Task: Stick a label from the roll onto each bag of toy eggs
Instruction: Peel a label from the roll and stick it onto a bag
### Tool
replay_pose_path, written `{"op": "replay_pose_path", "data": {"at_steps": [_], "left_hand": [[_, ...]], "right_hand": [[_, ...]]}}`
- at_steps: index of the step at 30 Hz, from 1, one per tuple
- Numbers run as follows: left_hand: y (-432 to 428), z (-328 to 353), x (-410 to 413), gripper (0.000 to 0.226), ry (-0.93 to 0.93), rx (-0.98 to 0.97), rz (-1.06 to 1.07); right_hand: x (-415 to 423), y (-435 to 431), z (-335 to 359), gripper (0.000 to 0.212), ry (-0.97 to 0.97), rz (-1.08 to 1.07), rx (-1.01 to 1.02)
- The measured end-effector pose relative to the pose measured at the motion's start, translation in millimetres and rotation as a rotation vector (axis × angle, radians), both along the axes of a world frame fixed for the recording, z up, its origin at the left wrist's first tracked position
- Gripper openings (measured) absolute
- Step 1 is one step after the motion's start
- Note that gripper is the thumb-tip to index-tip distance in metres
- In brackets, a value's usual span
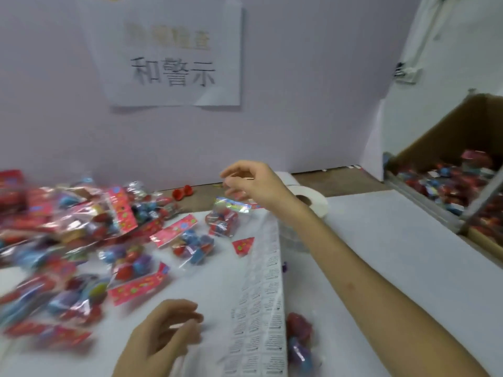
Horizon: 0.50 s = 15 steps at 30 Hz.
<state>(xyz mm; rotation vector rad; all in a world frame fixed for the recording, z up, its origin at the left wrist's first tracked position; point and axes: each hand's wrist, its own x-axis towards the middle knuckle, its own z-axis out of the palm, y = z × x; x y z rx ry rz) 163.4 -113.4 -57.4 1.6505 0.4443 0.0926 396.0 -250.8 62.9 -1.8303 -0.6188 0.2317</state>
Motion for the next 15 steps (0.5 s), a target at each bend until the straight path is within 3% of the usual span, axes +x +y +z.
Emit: {"op": "replay_pose_path", "data": {"at_steps": [2,6,8,11,15], "left_hand": [[0.7,2.0,-5.2,0.016,-0.052,0.013,0.022],[1.8,-4.7,-9.5,0.019,-0.104,0.068,0.078],[0.3,-4.0,-12.3,0.021,-0.114,0.092,0.067],[2.1,-8.9,-13.5,0.021,-0.12,0.105,0.098],[1.6,-10.6,-13.0,0.017,-0.126,-0.009,0.187]], "right_hand": [[-3.9,36.3,-6.2,0.026,-0.137,0.082,-0.199],[-25.6,97.7,-25.8,0.1,-0.201,0.409,-0.698],[-38.2,116.0,-41.6,0.115,-0.263,0.506,-0.956],[-60.1,118.9,-64.8,0.099,-0.381,0.435,-1.058],[-79.1,91.0,-74.4,0.058,-0.371,0.33,-0.856]]}}
